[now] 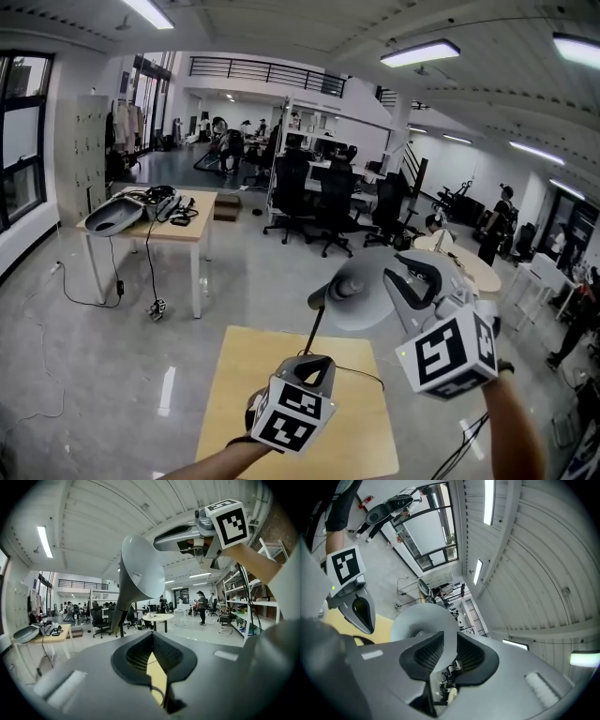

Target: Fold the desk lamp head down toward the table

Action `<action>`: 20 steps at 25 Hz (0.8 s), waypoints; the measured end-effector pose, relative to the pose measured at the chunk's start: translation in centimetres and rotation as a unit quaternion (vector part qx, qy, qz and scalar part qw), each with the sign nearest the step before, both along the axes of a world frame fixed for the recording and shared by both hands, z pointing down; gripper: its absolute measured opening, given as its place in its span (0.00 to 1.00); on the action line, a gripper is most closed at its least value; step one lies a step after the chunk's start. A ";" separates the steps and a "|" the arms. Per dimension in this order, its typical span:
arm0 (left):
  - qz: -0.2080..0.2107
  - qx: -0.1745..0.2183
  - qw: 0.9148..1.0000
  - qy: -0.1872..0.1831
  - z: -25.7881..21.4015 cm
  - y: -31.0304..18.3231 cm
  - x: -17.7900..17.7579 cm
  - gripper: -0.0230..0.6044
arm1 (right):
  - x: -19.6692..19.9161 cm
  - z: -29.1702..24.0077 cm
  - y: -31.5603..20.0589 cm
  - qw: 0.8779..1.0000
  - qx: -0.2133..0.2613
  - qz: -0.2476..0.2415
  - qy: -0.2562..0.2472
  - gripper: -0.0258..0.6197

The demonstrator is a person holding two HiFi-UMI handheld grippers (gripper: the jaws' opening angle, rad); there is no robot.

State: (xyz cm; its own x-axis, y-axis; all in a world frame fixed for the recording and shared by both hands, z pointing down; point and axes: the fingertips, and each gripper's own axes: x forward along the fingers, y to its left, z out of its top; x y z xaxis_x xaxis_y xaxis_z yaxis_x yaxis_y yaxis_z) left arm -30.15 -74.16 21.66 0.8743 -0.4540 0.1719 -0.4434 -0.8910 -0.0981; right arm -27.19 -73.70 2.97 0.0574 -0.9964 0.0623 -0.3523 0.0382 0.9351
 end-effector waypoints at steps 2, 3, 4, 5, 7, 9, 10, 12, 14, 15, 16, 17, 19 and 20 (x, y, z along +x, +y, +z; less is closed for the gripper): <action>0.000 -0.001 1.000 0.003 1.1 -2.0 -1.3 0.07 | -1.2 0.7 -2.6 1.000 -0.003 0.004 0.024 0.18; 0.000 -0.002 1.000 0.004 1.6 -2.9 -2.2 0.07 | -2.1 1.0 -3.8 0.999 -0.007 0.006 0.032 0.20; 0.001 -0.002 1.000 0.005 1.9 -3.7 -3.1 0.07 | -3.0 1.2 -4.9 0.999 -0.011 0.008 0.038 0.22; 0.001 -0.002 1.000 0.006 2.3 -4.4 -3.9 0.07 | -3.7 1.5 -5.8 0.999 -0.015 0.009 0.043 0.23; 0.000 -0.002 1.000 0.008 3.1 -5.0 -5.0 0.07 | -4.5 2.3 -6.7 0.998 -0.026 0.014 0.053 0.28; -0.002 -0.004 1.000 0.008 4.0 -5.2 -5.5 0.07 | -4.6 3.1 -7.3 0.997 -0.039 0.018 0.066 0.29; -0.004 -0.006 1.000 0.007 4.2 -5.4 -5.8 0.07 | -4.7 3.3 -7.6 0.996 -0.047 0.019 0.073 0.29; -0.006 -0.009 1.000 0.006 4.0 -5.8 -6.5 0.07 | -5.1 3.2 -8.5 0.994 -0.066 0.021 0.084 0.29; -0.008 -0.009 1.000 0.004 3.7 -5.9 -7.0 0.07 | -5.2 3.0 -9.0 0.991 -0.086 0.024 0.096 0.28; -0.008 -0.009 1.000 0.003 3.6 -5.8 -7.0 0.07 | -5.0 2.9 -9.0 0.990 -0.097 0.024 0.104 0.28; -0.010 -0.009 1.000 0.002 3.4 -5.8 -6.9 0.07 | -4.7 2.8 -9.0 0.988 -0.109 0.023 0.111 0.25; -0.012 -0.010 1.000 0.001 3.2 -5.8 -6.6 0.07 | -4.3 2.6 -9.0 0.985 -0.125 0.022 0.118 0.23; -0.017 -0.011 1.000 0.002 2.8 -6.0 -6.3 0.07 | -3.8 2.5 -8.9 0.979 -0.156 0.018 0.128 0.18; -0.018 -0.011 1.000 0.003 2.8 -6.1 -6.2 0.07 | -3.7 2.6 -8.9 0.977 -0.168 0.017 0.130 0.17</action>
